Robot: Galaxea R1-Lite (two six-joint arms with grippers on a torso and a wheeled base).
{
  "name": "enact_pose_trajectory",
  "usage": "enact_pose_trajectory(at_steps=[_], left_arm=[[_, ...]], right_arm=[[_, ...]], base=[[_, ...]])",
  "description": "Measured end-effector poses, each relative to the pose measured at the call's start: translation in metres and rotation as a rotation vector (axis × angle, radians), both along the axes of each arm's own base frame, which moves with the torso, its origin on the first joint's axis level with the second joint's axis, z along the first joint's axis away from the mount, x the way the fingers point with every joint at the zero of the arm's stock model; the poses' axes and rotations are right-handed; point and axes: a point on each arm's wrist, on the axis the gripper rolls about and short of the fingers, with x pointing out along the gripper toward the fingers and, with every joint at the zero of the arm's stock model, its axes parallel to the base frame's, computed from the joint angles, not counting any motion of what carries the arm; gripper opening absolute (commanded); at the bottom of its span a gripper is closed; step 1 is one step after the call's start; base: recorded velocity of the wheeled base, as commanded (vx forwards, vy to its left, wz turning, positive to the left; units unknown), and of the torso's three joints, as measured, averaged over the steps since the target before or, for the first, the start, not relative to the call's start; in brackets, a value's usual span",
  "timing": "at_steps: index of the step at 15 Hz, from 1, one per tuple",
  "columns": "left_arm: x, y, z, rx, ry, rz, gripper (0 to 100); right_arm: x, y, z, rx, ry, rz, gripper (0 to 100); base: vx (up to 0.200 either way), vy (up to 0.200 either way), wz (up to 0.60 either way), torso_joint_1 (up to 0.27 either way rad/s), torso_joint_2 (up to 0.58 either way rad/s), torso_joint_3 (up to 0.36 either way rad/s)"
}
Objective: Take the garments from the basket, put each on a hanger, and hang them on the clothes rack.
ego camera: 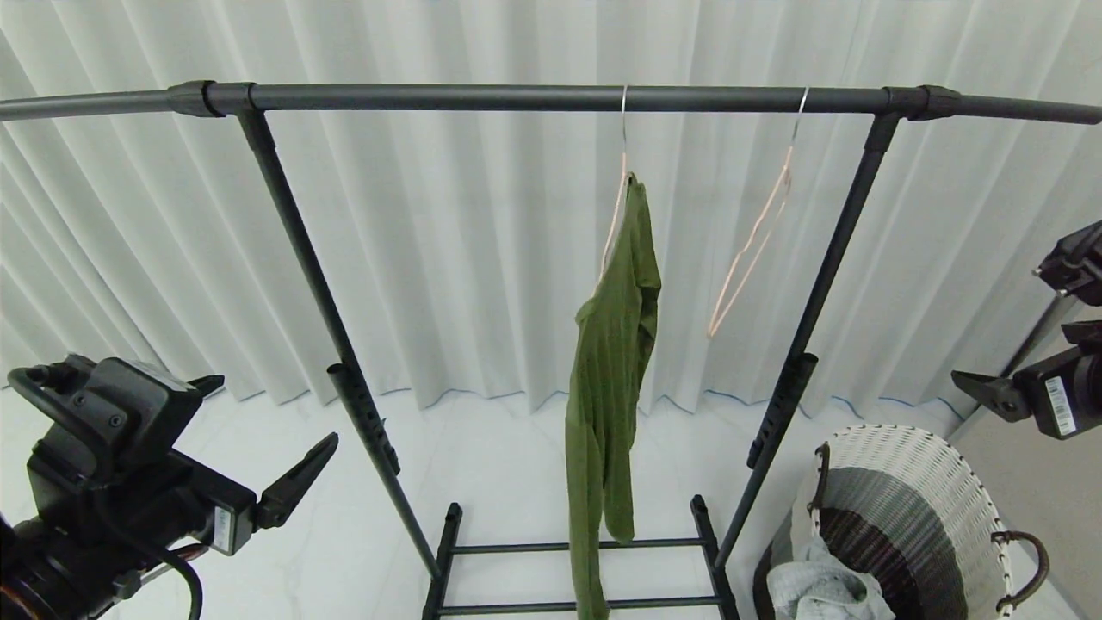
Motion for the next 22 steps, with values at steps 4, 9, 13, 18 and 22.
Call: enact_pose_trajectory(at_steps=[4, 9, 13, 18, 22], left_arm=[[0.0, 0.0, 0.001, -0.002, -0.002, -0.003, 100], [0.001, 0.0, 0.001, -0.006, 0.0, 0.0, 100], [0.001, 0.006, -0.002, -0.094, 0.032, 0.157, 100], [-0.001, 0.009, -0.012, -0.102, 0.11, 0.269, 100], [0.003, 0.009, -0.016, -0.086, 0.129, 0.284, 100]], right_arm=[[0.0, -0.001, -0.003, -0.005, 0.009, -0.009, 100], [0.0, -0.002, -0.003, -0.01, 0.011, -0.009, 100], [0.0, -0.003, -0.005, -0.015, 0.017, -0.016, 100], [0.001, -0.004, -0.008, -0.034, 0.032, -0.018, 100], [0.002, -0.004, -0.011, -0.042, 0.045, -0.02, 100]], base=[[-0.05, 0.0, 0.0, 0.001, 0.0, -0.001], [0.0, 0.0, 0.0, -0.116, 0.29, 0.161], [0.0, 0.0, 0.0, -0.202, 0.47, 0.288], [0.0, 0.0, 0.0, -0.18, 0.47, 0.287], [0.0, 0.0, 0.0, -0.145, 0.46, 0.309]])
